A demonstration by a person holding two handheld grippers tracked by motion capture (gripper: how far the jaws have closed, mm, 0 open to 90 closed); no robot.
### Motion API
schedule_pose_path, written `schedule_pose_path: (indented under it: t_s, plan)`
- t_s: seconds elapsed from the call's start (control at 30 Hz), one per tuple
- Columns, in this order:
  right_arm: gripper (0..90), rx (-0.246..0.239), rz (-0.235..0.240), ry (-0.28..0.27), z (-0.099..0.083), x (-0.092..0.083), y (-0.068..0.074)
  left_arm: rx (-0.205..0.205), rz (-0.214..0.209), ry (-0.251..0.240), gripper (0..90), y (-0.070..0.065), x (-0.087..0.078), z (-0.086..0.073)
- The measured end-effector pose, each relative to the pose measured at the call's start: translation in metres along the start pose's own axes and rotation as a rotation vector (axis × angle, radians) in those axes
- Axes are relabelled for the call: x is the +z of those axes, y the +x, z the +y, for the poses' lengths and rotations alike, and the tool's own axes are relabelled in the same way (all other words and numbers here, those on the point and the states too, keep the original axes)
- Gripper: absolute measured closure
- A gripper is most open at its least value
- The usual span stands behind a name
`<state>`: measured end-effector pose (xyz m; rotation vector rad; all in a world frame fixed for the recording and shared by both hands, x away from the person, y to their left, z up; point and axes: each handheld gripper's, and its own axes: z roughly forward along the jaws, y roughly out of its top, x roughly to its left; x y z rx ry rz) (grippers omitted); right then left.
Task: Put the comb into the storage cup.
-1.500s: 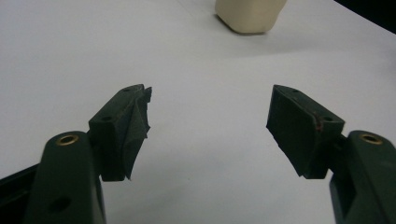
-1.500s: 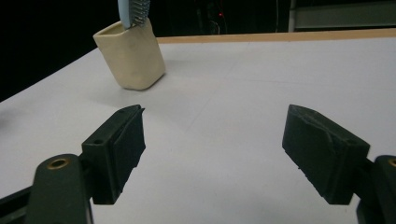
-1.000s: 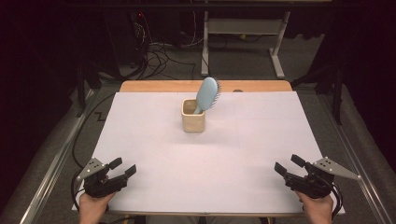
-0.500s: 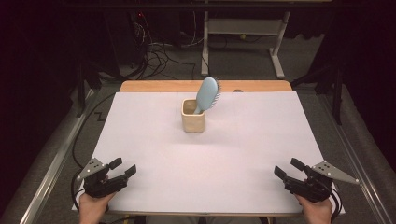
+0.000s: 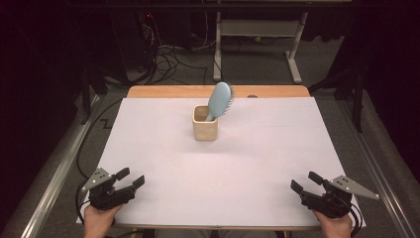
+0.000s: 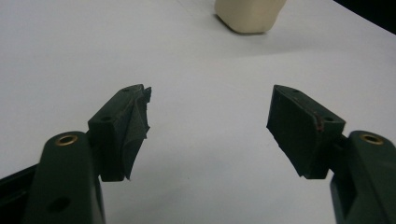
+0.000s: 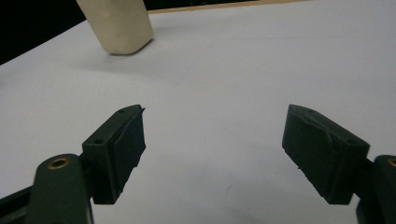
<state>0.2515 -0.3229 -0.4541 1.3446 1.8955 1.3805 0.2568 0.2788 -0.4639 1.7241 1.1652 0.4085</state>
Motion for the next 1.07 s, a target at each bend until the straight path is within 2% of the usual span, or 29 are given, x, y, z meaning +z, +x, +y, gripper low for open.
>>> schedule_pose_path:
  t_s: [0.4, 0.53, 1.07]
  plan:
    - [21.9, 0.007, -0.019, -0.001, -0.009, -0.005, -0.003, 0.005, -0.002, 0.012, 29.7, 0.000, 0.002, 0.000]
    - [21.7, -0.007, -0.033, -0.005, -0.010, -0.007, -0.003, 0.005, -0.004, 0.009, 29.7, 0.000, 0.001, 0.000]
    - [21.7, -0.011, -0.041, -0.010, -0.012, -0.010, -0.002, -0.001, -0.007, 0.008, 29.7, 0.000, 0.001, 0.000]
